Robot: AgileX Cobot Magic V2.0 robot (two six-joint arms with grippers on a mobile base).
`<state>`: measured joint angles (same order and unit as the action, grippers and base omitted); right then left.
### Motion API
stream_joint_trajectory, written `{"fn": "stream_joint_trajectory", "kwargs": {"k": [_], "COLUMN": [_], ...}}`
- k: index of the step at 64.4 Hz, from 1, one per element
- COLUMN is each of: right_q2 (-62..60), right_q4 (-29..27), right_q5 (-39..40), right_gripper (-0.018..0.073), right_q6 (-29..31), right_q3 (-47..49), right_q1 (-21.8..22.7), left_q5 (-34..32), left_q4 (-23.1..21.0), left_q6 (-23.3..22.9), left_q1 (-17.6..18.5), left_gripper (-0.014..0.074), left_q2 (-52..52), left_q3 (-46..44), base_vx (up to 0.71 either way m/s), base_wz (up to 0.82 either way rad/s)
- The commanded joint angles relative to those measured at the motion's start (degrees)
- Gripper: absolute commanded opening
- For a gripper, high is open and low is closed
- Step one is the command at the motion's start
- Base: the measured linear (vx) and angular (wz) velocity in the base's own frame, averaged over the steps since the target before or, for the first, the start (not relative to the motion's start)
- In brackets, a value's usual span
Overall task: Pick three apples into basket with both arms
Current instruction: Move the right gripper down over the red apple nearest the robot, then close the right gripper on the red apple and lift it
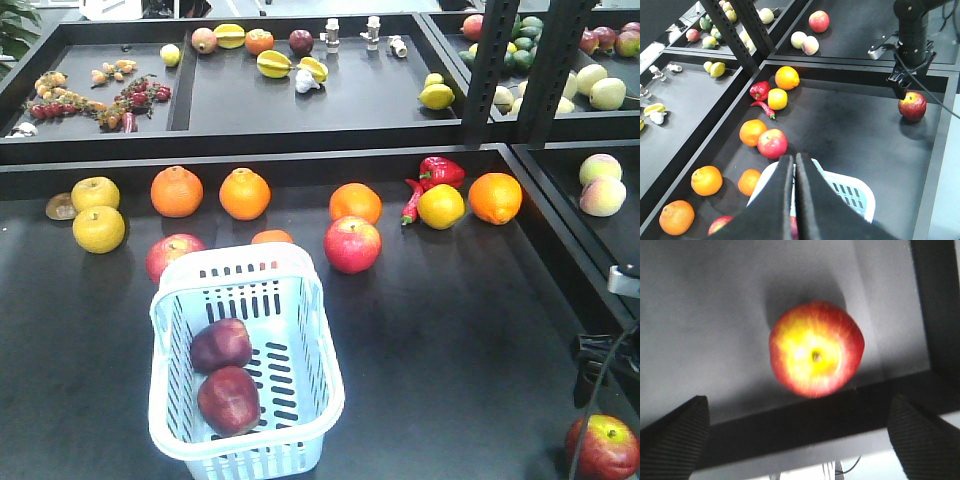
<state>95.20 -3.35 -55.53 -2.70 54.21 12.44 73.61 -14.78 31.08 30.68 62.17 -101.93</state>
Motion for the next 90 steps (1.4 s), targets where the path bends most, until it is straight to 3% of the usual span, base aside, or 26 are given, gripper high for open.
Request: {"fn": "stream_joint_trajectory", "kwargs": {"k": [1,41,56,68,78,90], "right_q2": [-0.02,9.05,11.02,13.56,16.63,17.33], "right_q4": [0.41,0.46,5.48,5.34,5.34,5.55], "right_q5": [1.63,6.37,6.37,6.95,6.88,6.94], "right_gripper": [0.0668,0.0645,0.0638,0.0625,0.0561,0.0421], "right_q6": [-0.49,-3.33,-8.05,-8.09,-8.02,-8.02], "right_q3": [1.13,1.13,1.13,1.13,1.13,1.13], "right_q1": [0.33,0.33,0.33,0.33,0.33,0.33], "left_q5": [-3.04,-3.04,-3.04,-3.04,-3.04,-3.04], "left_q4": [-1.15,-1.15,-1.15,-1.15,-1.15,-1.15], "left_q6": [-0.22,-0.22,-0.22,-0.22,-0.22,-0.22], "left_q1": [0.32,0.32,0.32,0.32,0.32,0.32], "left_gripper": [-0.0006,-0.0006,-0.0006,-0.0006,-0.0006,-0.0006], "left_q2": [-0.26,-0.26,-0.26,-0.26,-0.26,-0.26], "left_q3": [-1.35,-1.35,-1.35,-1.35,-1.35,-1.35], "base_vx": [0.0,0.0,0.0,0.0,0.0,0.0], "base_wz": [0.0,0.0,0.0,0.0,0.0,0.0]}}
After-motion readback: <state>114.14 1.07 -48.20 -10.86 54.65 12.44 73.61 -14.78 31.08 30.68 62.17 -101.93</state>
